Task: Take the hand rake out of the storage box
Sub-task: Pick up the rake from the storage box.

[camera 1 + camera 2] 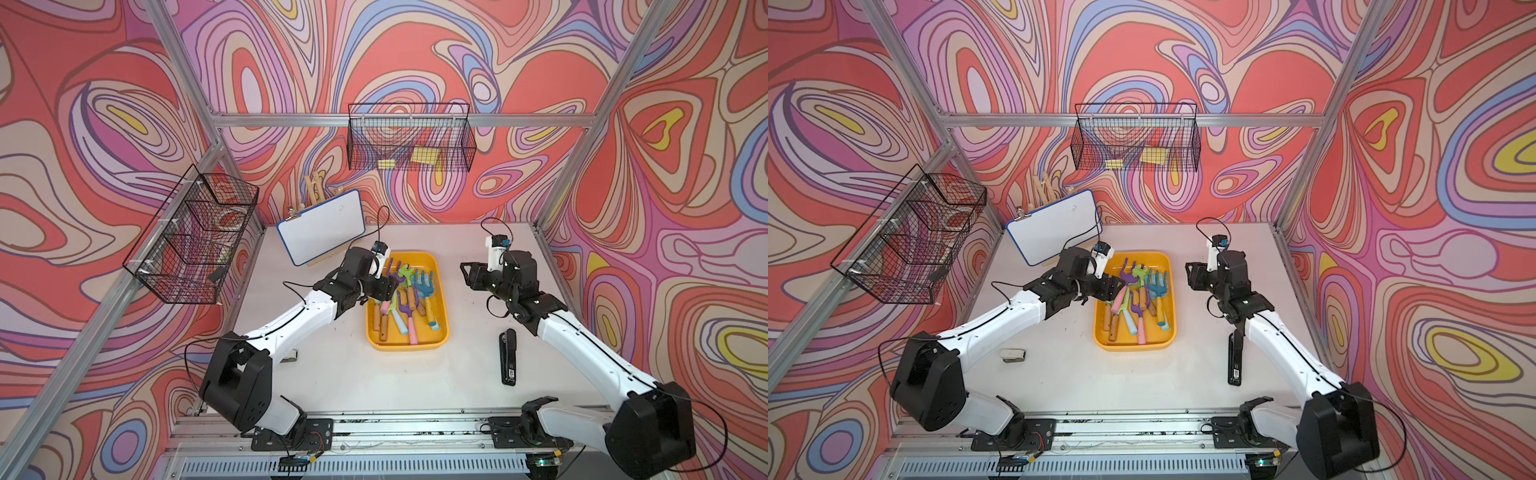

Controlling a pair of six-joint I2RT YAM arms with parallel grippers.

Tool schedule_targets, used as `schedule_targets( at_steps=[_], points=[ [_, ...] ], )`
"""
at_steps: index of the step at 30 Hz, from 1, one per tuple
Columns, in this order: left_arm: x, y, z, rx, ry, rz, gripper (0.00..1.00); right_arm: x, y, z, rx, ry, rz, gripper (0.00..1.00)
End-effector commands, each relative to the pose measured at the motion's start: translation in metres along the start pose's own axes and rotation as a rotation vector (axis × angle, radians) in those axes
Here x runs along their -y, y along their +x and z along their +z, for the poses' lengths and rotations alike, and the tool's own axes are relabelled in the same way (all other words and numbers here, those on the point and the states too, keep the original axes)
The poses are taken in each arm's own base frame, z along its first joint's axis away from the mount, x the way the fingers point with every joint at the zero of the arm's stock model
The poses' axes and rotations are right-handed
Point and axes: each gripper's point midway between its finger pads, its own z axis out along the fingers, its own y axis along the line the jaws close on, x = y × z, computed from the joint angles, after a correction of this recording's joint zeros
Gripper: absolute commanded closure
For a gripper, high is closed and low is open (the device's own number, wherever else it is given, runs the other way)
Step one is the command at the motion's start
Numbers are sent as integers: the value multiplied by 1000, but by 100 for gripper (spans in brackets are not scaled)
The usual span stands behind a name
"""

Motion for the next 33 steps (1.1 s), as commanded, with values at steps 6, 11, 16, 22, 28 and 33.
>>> schedule_targets(
  at_steps=[6, 11, 16, 22, 28, 33],
  points=[
    [-14, 22, 18, -219, -216, 109, 37, 40, 3, -18, 127, 189, 13, 50],
    [-12, 33, 34, -318, -252, 111, 40, 40, 0, -21, 142, 189, 16, 52],
    [-9, 37, 47, -374, -266, 114, 45, 43, 5, -19, 132, 197, 15, 52],
    [-13, 41, 58, -414, -291, 114, 49, 42, 3, -24, 142, 194, 13, 53],
    [-20, 51, 71, -467, -329, 122, 54, 43, 7, -25, 138, 195, 12, 53],
    [-22, 55, 78, -489, -339, 116, 57, 42, 7, -27, 142, 190, 15, 53]
  ],
)
